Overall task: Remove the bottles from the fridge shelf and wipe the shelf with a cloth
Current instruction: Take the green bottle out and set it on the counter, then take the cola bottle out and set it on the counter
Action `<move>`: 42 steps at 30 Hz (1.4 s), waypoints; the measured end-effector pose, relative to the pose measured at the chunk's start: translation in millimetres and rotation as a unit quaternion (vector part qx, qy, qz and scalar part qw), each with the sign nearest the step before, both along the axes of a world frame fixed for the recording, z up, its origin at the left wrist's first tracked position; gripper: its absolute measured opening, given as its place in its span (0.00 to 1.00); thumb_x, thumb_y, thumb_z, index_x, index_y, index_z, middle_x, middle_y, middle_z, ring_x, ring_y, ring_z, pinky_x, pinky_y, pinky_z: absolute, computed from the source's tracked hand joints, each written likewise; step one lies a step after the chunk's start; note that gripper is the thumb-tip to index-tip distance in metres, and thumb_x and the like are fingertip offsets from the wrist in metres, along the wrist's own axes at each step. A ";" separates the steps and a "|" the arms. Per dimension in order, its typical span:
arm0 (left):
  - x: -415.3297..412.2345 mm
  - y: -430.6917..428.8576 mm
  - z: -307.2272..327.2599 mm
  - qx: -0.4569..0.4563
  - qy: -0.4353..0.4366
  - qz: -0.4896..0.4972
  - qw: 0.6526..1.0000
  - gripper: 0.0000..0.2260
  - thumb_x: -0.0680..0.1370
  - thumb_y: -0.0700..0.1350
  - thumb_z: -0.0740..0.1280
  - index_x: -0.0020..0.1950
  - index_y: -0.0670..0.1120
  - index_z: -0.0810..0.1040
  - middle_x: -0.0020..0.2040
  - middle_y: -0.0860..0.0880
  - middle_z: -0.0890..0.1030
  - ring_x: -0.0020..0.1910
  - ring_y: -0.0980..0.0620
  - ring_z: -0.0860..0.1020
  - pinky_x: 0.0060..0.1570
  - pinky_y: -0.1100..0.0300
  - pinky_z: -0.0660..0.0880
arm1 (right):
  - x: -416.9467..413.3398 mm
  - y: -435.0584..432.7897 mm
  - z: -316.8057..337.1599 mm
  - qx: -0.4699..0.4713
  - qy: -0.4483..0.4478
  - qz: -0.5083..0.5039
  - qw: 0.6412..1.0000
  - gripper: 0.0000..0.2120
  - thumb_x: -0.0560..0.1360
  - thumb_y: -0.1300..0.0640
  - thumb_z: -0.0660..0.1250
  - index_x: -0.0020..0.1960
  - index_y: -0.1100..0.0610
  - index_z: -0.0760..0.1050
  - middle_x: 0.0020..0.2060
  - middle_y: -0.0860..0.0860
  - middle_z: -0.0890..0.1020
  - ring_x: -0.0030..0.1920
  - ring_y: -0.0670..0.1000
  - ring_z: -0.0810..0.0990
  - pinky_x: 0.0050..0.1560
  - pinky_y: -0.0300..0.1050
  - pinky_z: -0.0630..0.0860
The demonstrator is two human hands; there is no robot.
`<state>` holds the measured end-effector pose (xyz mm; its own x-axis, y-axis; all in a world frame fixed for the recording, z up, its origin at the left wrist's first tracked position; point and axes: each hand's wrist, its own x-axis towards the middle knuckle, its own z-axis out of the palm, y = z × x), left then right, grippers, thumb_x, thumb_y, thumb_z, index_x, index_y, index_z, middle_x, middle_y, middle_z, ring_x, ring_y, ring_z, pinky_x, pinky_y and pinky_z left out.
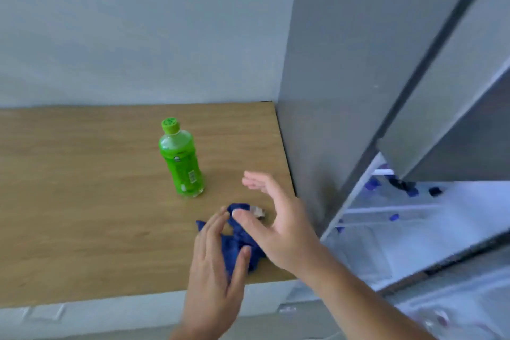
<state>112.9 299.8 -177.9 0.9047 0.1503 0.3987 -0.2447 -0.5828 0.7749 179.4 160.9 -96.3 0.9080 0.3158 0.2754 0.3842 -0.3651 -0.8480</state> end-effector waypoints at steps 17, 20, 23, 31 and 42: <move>124.4 -328.7 -100.7 -0.045 0.152 -0.281 0.947 0.21 0.82 0.61 0.56 0.73 0.56 0.70 0.70 0.55 0.76 0.70 0.54 0.74 0.70 0.55 0.71 | -9.3 -380.2 -167.8 -0.077 -0.002 -0.310 0.948 0.26 0.74 0.47 0.70 0.69 0.55 0.72 0.64 0.45 0.75 0.67 0.46 0.74 0.70 0.41 0.70; 198.6 -363.8 -123.9 -0.105 0.157 -0.232 0.954 0.18 0.86 0.54 0.56 0.75 0.55 0.70 0.74 0.53 0.70 0.71 0.54 0.71 0.53 0.71 0.77 | 41.8 -396.6 -200.4 -0.052 -0.002 -0.331 0.942 0.32 0.72 0.51 0.75 0.73 0.54 0.68 0.68 0.47 0.72 0.70 0.46 0.71 0.68 0.22 0.60; 266.9 -385.9 -142.5 -0.085 0.134 -0.202 0.966 0.20 0.86 0.52 0.55 0.79 0.52 0.66 0.77 0.49 0.68 0.74 0.53 0.68 0.71 0.60 0.67 | 94.5 -402.3 -227.1 -0.032 -0.005 -0.337 0.941 0.36 0.72 0.51 0.77 0.75 0.54 0.64 0.71 0.50 0.69 0.73 0.48 0.69 0.69 0.24 0.63; 362.7 -417.1 -183.8 0.037 0.101 -0.247 0.963 0.24 0.85 0.58 0.55 0.82 0.59 0.59 0.80 0.48 0.62 0.79 0.53 0.60 0.73 0.62 0.53 | 218.3 -405.9 -271.5 -0.070 -0.005 -0.376 0.924 0.46 0.66 0.50 0.80 0.78 0.50 0.60 0.77 0.59 0.62 0.78 0.59 0.61 0.76 0.56 0.66; 381.1 -442.9 -184.2 0.007 0.077 -0.244 0.967 0.23 0.83 0.60 0.58 0.78 0.58 0.67 0.75 0.43 0.58 0.69 0.55 0.68 0.59 0.83 0.63 | 244.2 -415.7 -267.3 -0.123 -0.083 -0.433 0.889 0.31 0.64 0.49 0.78 0.64 0.44 0.71 0.52 0.52 0.79 0.47 0.56 0.83 0.43 0.51 0.83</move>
<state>494.0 -143.1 -362.1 0.9151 -0.3137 0.2532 -0.3760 -0.4375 0.8168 423.5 -254.8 -363.6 0.7931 -0.4132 0.4474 -0.0194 -0.7515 -0.6595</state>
